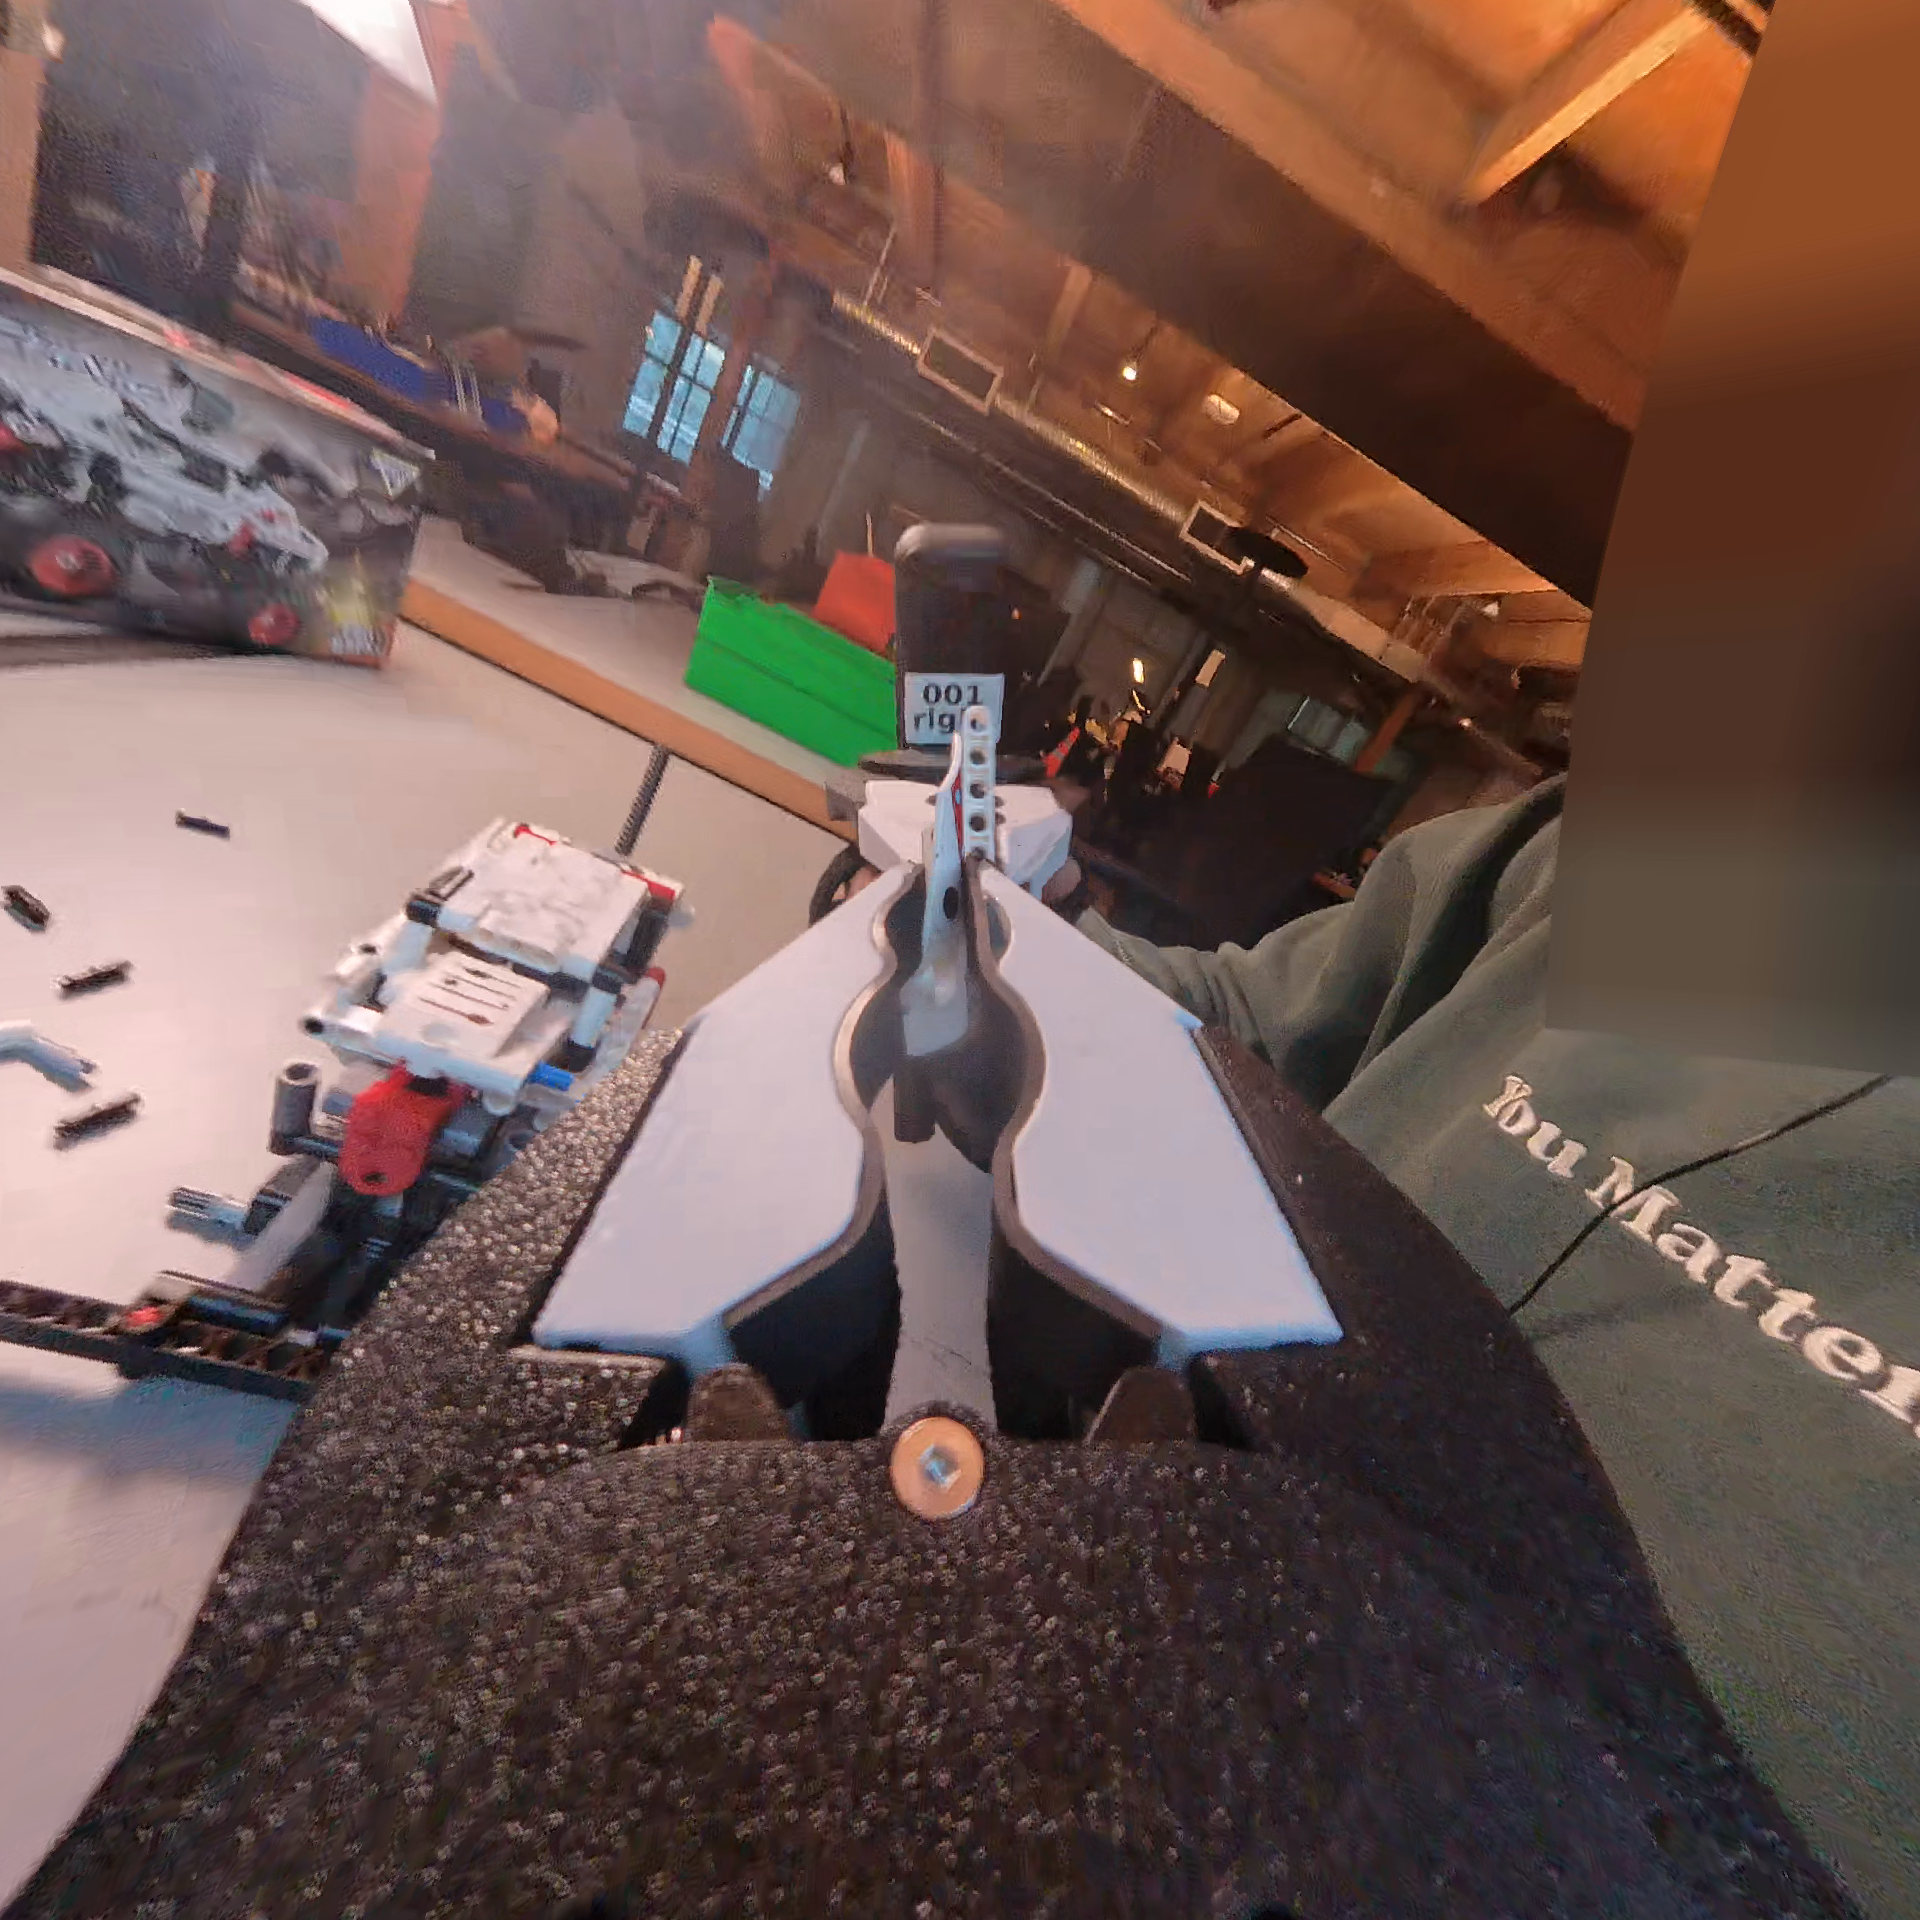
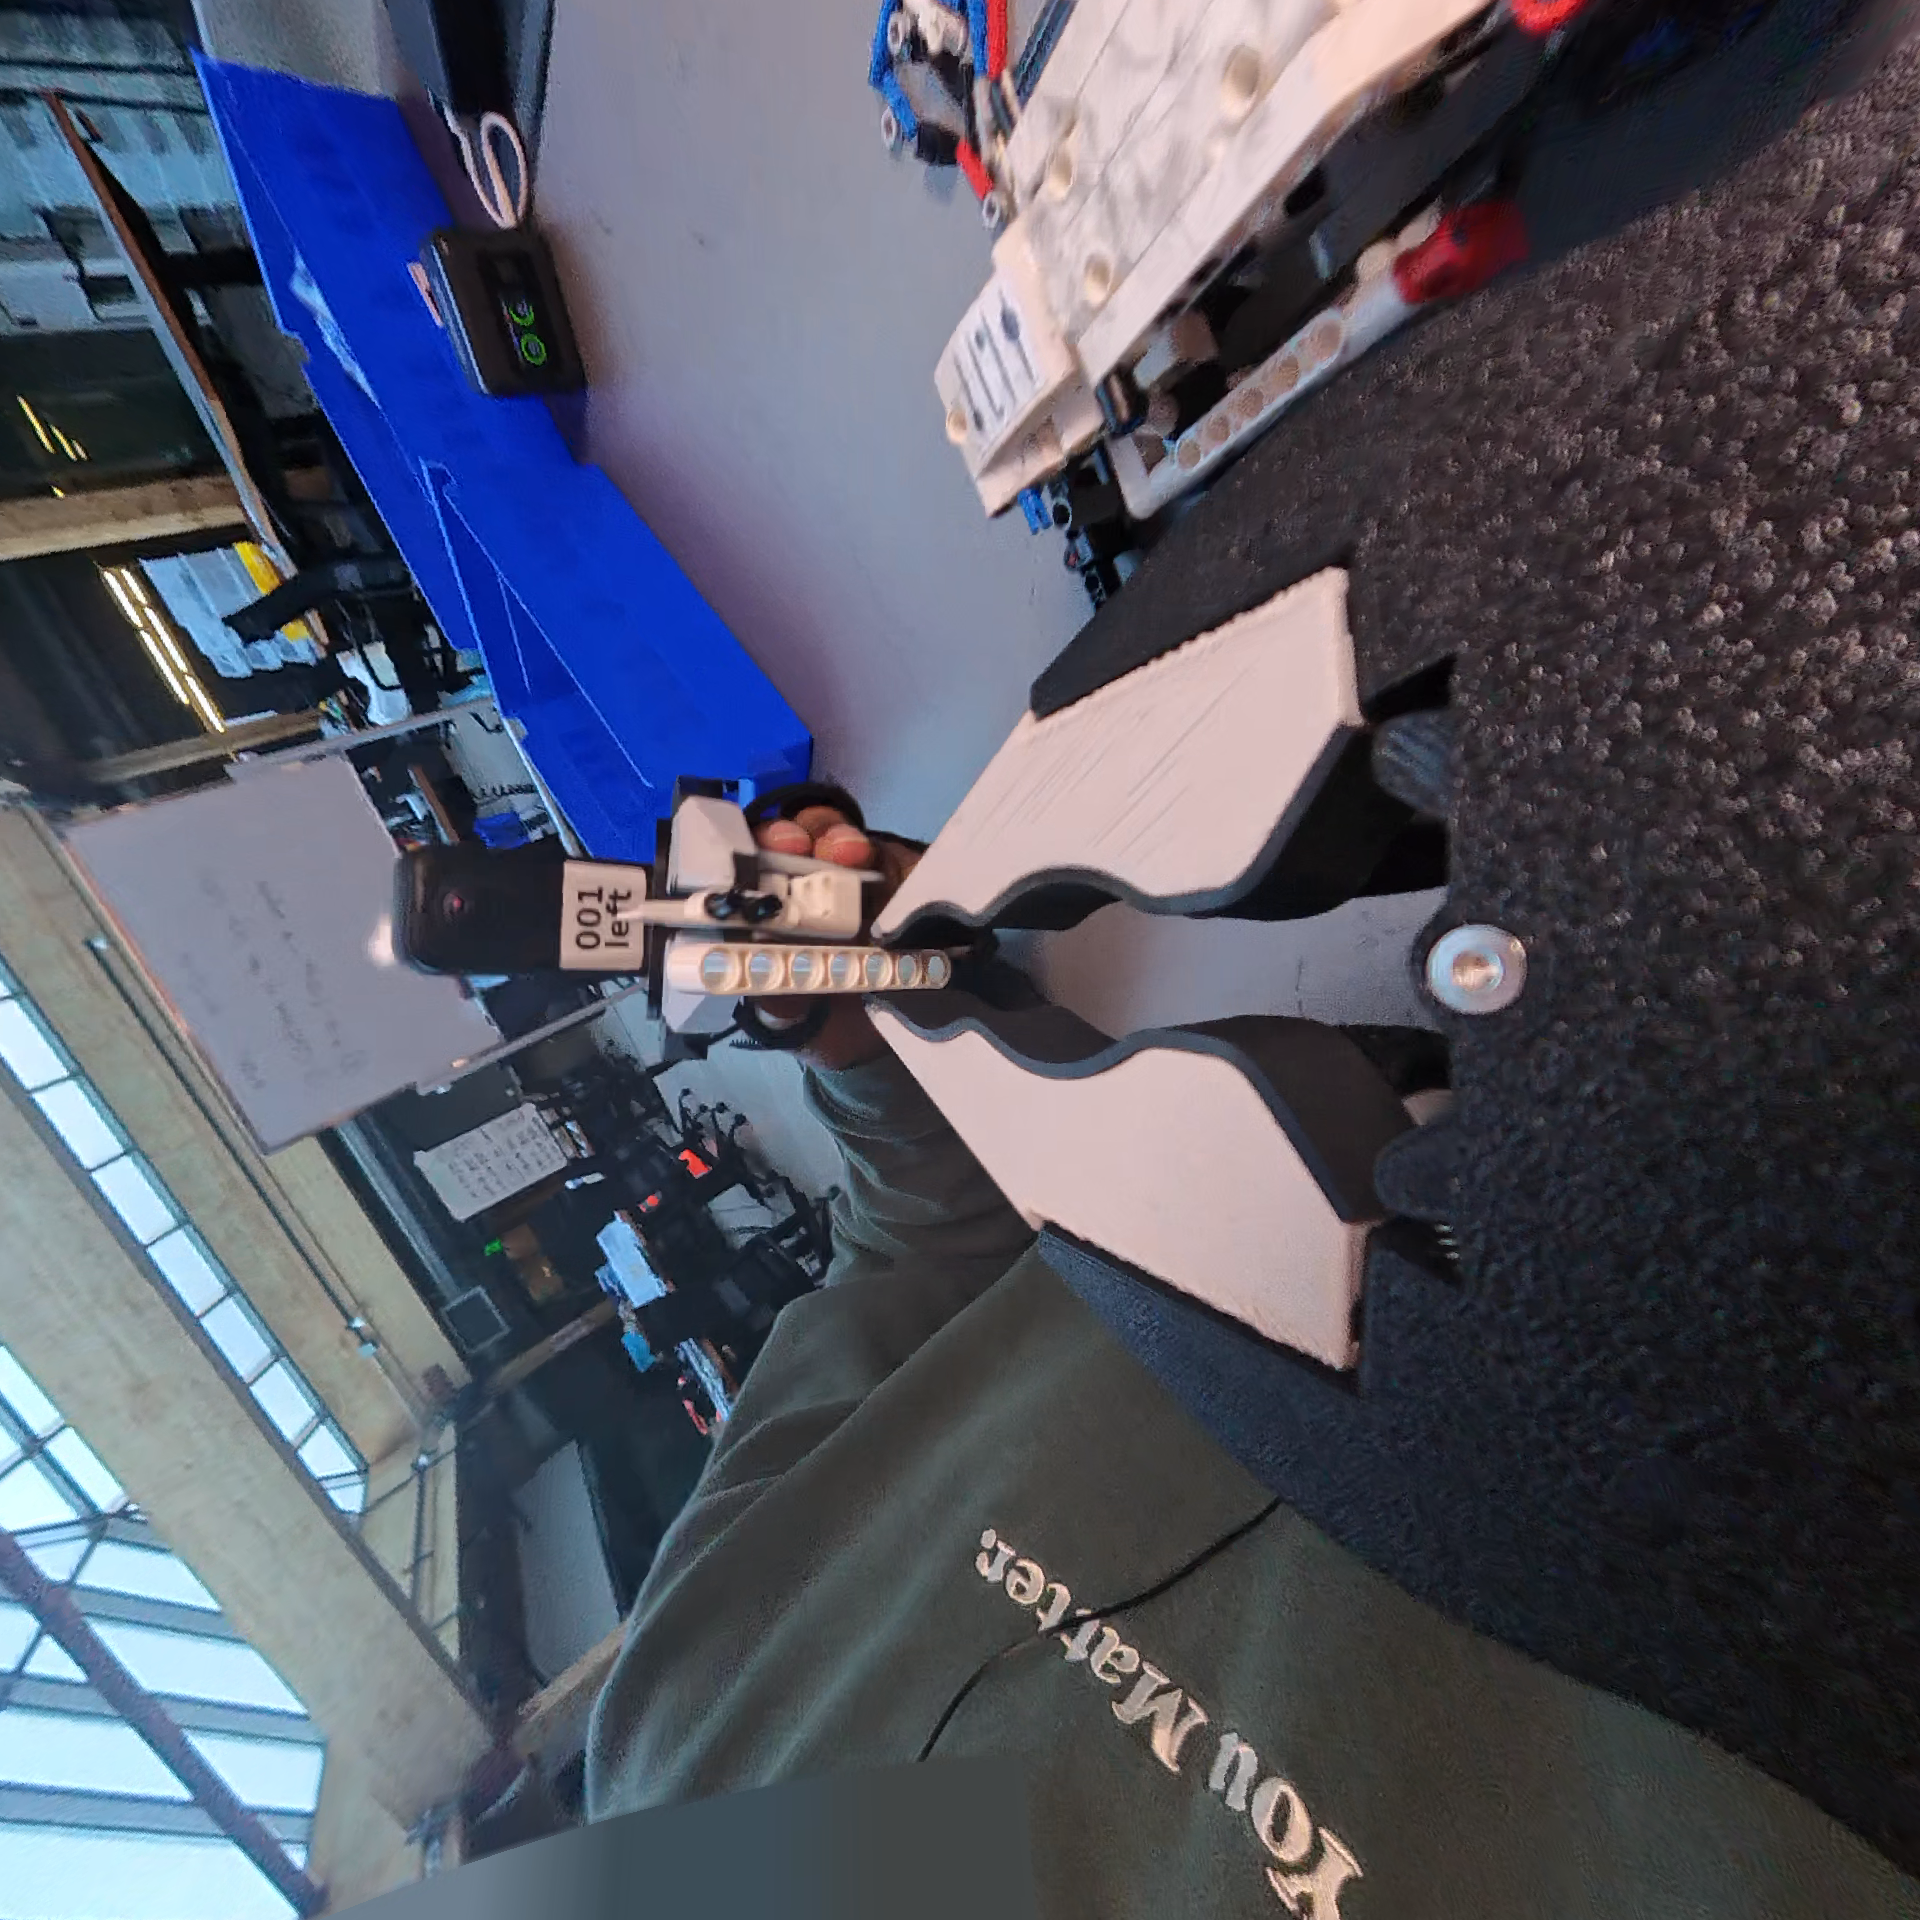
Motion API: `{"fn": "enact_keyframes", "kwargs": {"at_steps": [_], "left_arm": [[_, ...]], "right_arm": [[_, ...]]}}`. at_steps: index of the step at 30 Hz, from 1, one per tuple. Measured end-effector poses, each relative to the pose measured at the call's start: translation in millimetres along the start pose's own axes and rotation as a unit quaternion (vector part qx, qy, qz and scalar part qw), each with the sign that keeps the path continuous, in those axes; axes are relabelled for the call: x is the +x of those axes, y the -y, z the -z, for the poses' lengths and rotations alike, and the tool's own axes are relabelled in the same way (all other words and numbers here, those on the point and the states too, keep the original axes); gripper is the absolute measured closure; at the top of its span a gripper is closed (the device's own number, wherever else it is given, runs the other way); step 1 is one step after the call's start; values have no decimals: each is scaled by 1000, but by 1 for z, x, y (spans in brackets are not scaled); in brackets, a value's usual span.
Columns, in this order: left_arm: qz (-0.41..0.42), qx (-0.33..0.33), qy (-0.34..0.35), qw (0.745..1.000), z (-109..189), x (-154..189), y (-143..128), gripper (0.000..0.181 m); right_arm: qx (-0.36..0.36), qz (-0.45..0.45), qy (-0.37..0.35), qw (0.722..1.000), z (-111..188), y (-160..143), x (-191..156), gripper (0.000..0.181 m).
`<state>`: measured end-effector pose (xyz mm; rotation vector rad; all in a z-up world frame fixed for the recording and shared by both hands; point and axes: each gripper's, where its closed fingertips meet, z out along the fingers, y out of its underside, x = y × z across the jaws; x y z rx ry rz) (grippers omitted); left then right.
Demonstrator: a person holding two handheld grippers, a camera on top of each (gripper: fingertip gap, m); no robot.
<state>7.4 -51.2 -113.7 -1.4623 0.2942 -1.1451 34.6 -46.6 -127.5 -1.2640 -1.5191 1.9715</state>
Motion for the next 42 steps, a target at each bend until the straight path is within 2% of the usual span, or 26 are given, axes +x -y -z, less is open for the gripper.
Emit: {"fn": "enact_keyframes", "kwargs": {"at_steps": [3, 11, 17, 22, 26, 32, 37, 39, 42], "left_arm": [[21, -14, 6, 1000, -4, -10, -4, 175], [89, -28, -10, 996, -3, -12, -19, 175], [116, -36, -7, 993, -4, -17, -28, 174], [119, -38, 29, 992, 1, -32, -32, 174], [122, -27, 52, 991, 5, -43, -31, 174], [131, 5, 89, 987, 17, -61, -23, 174], [144, 24, 94, 985, 23, -66, -18, 174], [147, 25, 94, 984, 23, -66, -19, 174], [148, 21, 97, 984, 23, -67, -21, 174]], "right_arm": [[7, -22, 19, 1000, -1, -1, -1, 175], [-4, -24, -12, 1000, 11, -6, 8, 175], [-37, 5, -27, 999, 10, -19, 10, 175], [-53, 31, -60, 996, 10, -22, 18, 175], [-64, 85, -150, 983, 20, -8, 41, 175], [-66, 121, -254, 957, 40, 31, 73, 175], [-132, 155, -327, 923, 43, 57, 113, 175], [-146, 166, -322, 921, 31, 65, 123, 175], [-127, 154, -279, 939, 3, 75, 124, 175]]}}
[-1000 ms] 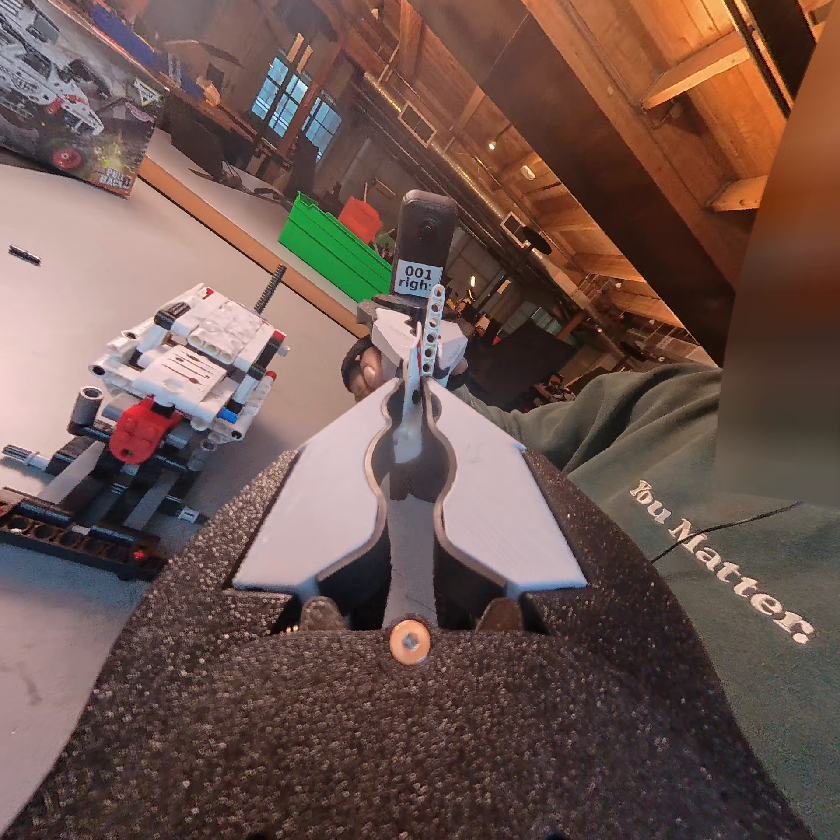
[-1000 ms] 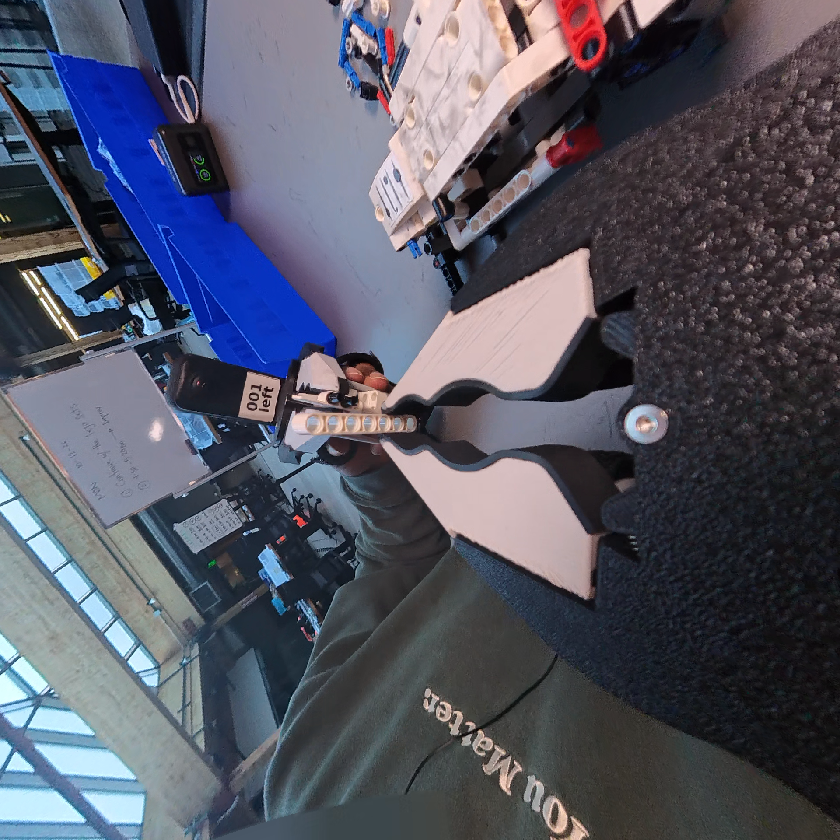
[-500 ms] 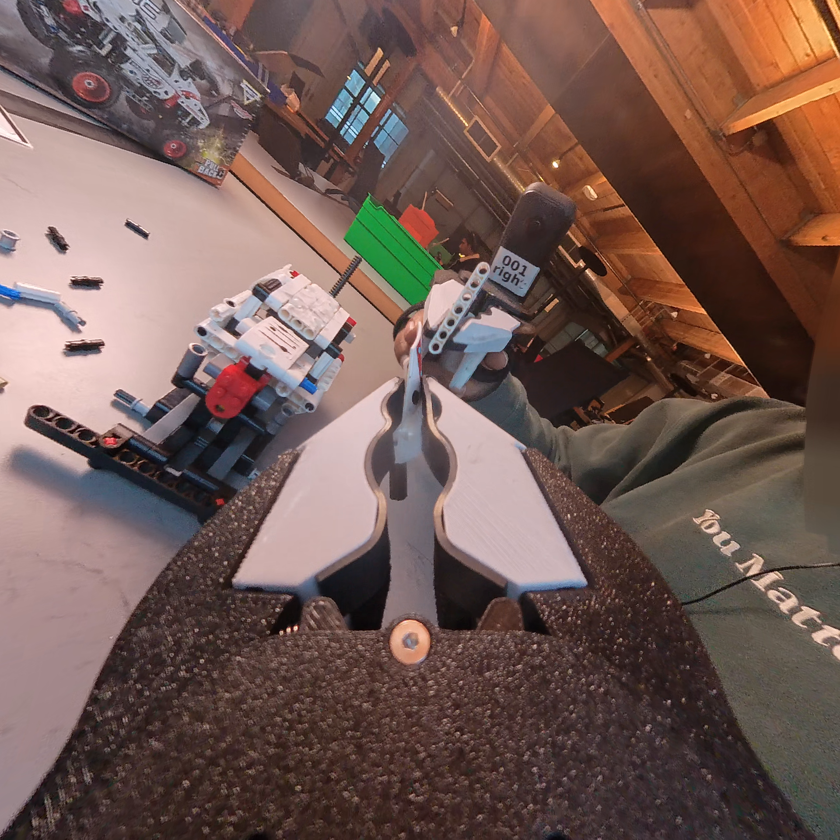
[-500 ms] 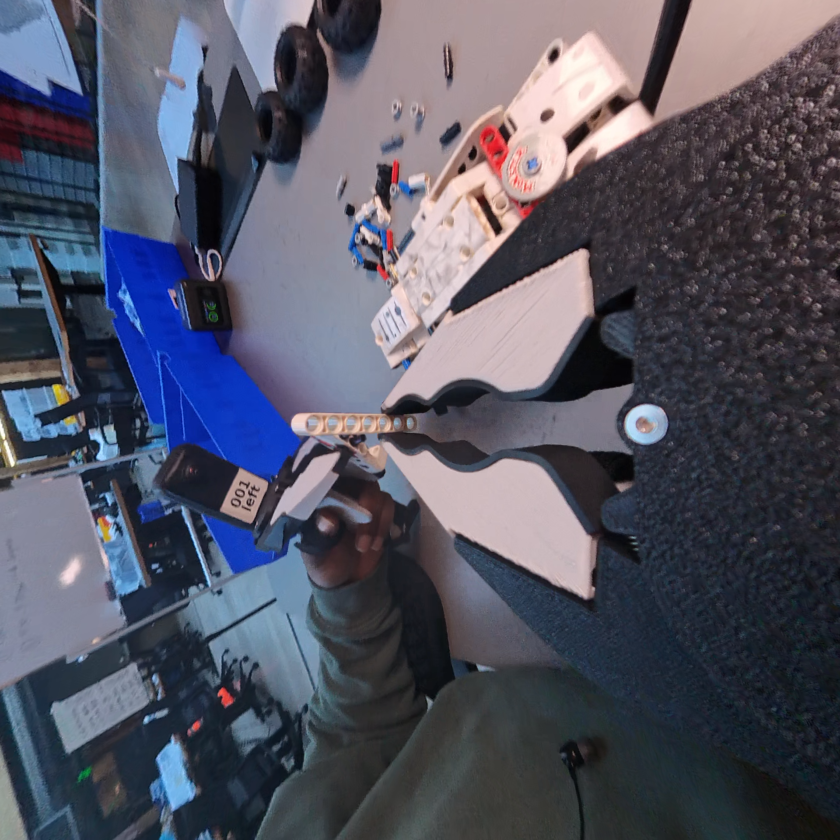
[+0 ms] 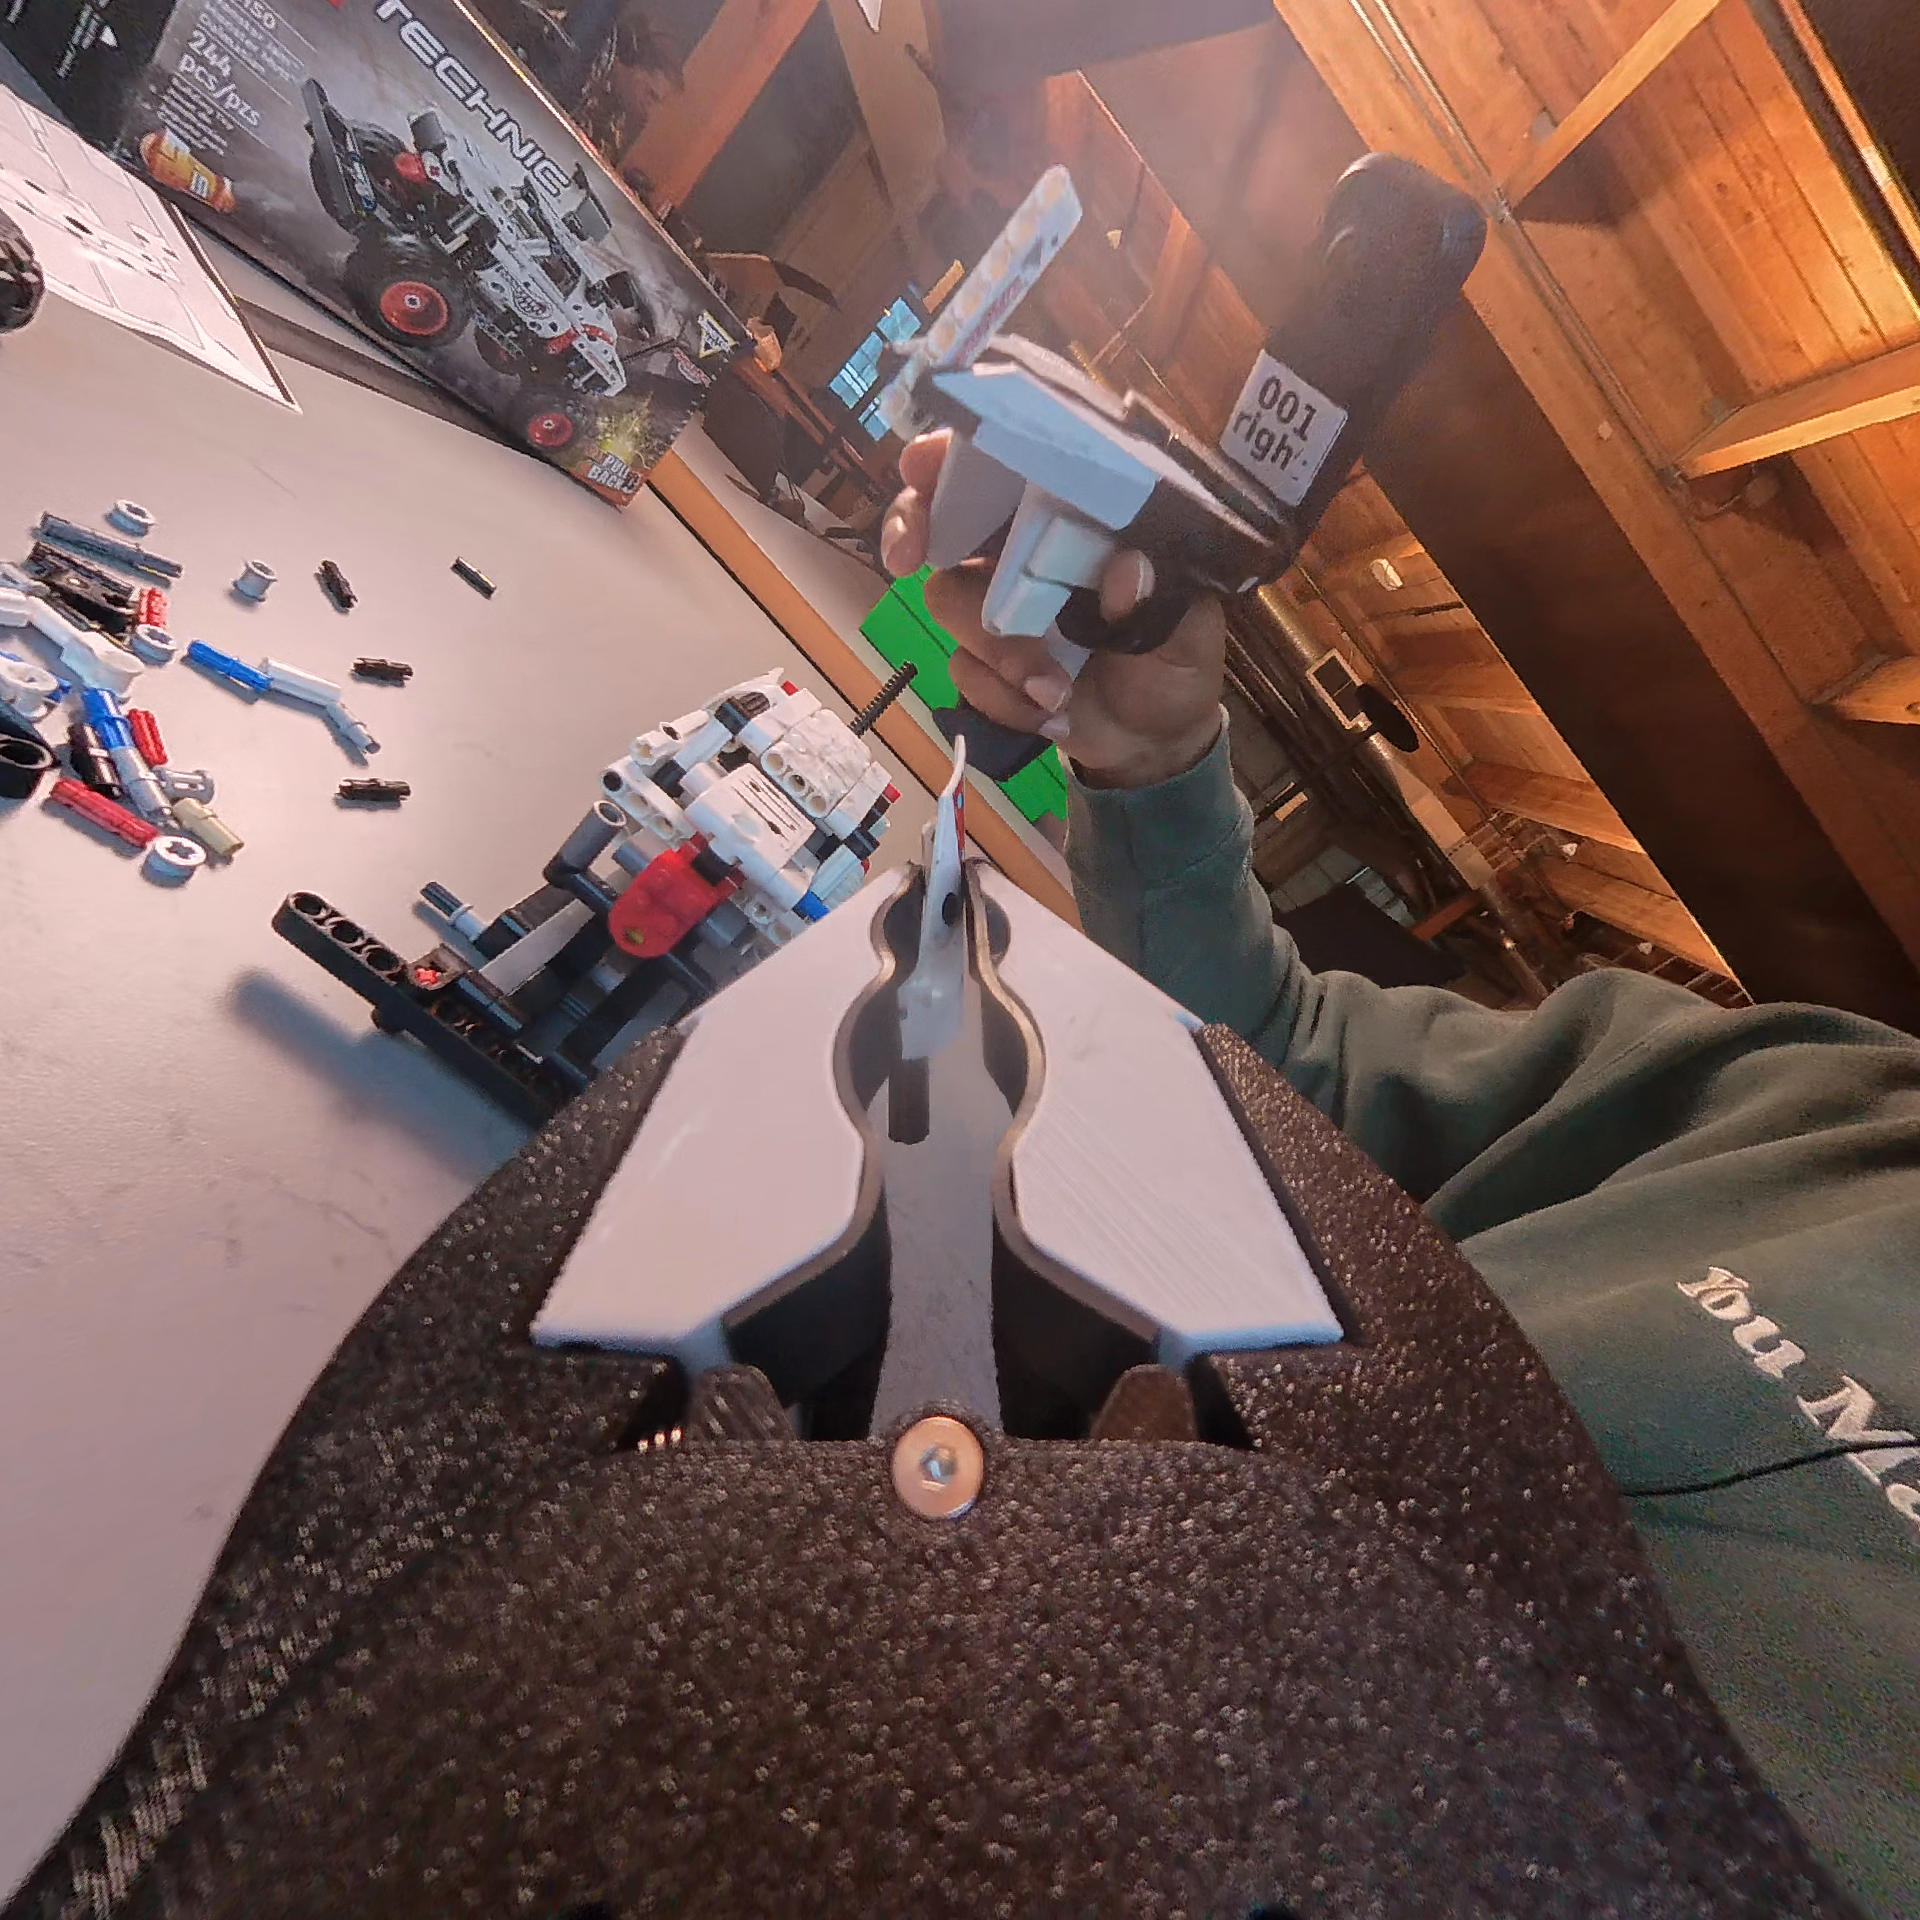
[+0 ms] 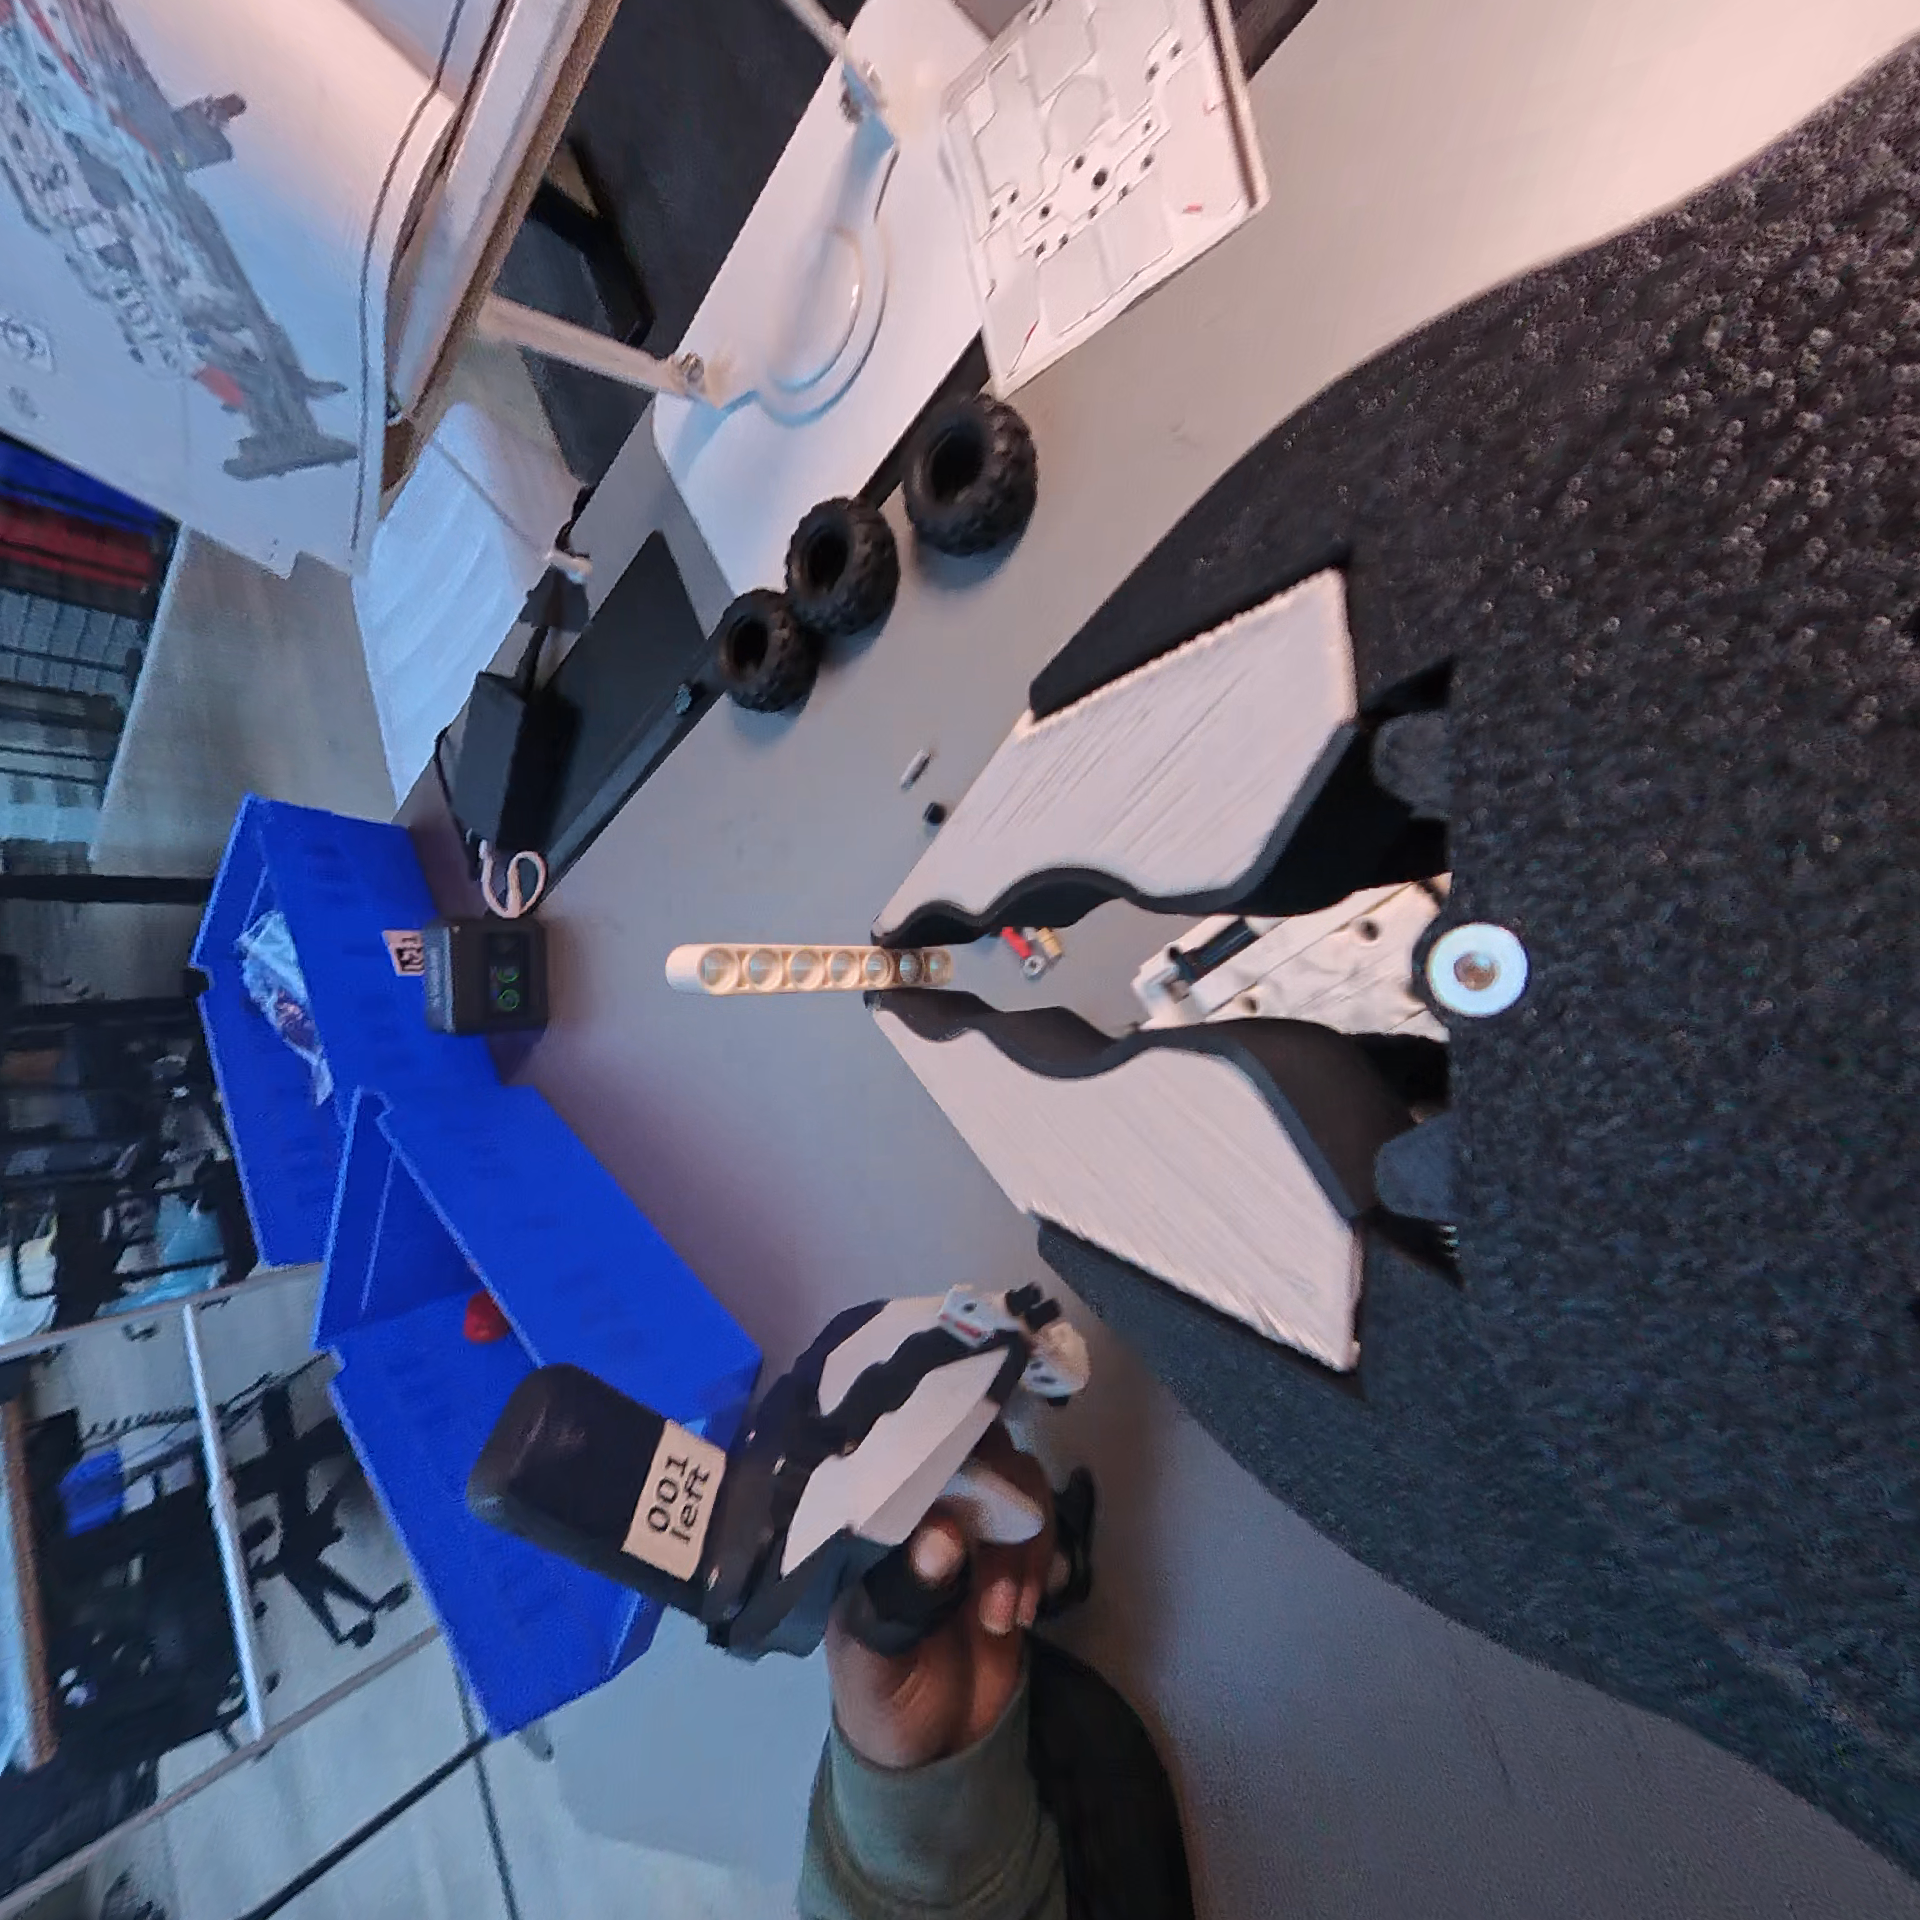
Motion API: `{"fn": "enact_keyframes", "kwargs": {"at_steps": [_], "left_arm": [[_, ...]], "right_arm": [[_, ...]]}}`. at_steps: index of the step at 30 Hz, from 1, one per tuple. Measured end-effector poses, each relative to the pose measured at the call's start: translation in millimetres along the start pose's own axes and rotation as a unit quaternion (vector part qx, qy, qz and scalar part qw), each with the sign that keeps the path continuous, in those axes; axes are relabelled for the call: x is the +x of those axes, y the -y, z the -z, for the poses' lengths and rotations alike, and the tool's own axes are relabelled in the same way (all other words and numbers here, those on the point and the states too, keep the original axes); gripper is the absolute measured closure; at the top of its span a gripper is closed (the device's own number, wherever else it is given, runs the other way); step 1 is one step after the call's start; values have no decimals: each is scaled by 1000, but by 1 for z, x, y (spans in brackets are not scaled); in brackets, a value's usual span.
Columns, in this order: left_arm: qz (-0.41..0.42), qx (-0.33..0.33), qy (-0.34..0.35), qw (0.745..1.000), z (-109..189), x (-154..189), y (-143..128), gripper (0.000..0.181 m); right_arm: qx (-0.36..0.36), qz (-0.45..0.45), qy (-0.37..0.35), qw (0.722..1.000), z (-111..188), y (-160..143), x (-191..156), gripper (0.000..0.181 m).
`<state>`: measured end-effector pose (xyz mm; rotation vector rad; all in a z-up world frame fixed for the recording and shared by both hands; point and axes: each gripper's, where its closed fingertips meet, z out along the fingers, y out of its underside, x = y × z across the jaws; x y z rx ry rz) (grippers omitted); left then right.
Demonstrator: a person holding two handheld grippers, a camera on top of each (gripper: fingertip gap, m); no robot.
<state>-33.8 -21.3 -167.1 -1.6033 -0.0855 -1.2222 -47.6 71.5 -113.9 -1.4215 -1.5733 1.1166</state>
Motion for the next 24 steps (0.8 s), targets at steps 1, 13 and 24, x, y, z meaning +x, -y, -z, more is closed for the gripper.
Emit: {"fn": "enact_keyframes", "kwargs": {"at_steps": [1, 13, 24], "left_arm": [[3, -4, 12, 1000, 0, -4, -1, 174], [-234, -57, 124, 963, 1, 2, 4, 133], [-389, 13, 120, 914, 26, 60, 50, 173]], "right_arm": [[13, -2, 15, 1000, -6, 7, -6, 175], [11, 56, 71, 996, -33, 11, -60, 175], [-17, 86, 174, 981, -36, -4, -131, 172]]}}
